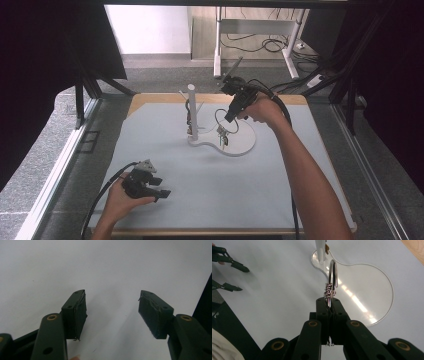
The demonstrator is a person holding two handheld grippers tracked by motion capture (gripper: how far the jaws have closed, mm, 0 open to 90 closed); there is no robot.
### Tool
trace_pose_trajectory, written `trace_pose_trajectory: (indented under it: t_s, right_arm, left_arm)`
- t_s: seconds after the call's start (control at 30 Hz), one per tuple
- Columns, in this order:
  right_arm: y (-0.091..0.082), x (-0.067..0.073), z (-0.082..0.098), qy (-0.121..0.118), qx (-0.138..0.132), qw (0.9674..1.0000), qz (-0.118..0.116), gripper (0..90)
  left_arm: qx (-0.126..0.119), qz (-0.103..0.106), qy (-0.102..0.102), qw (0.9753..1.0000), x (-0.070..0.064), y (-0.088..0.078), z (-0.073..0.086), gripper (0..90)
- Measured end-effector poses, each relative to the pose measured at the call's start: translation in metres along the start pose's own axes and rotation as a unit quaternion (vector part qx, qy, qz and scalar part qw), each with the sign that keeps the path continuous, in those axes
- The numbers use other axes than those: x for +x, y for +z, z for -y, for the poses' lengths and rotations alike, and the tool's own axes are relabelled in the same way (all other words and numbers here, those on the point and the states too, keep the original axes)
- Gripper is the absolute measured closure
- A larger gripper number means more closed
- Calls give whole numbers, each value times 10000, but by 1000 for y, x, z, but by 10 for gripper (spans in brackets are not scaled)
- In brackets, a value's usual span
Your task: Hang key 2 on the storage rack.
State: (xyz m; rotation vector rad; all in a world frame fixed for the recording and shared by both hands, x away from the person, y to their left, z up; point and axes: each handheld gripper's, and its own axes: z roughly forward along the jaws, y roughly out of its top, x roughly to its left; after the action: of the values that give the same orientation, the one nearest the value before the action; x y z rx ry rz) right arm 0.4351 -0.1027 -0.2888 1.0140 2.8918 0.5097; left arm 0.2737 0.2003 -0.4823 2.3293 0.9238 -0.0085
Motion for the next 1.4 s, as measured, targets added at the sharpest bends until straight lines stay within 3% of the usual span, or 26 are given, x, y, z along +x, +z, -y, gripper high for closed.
trace_pose_trajectory:
  t_s: [1.4]
  right_arm:
    - [13,-10,-25,213,12,9997,71,871]
  left_arm:
    - [-4,29,23,10000,1,0,0,394]
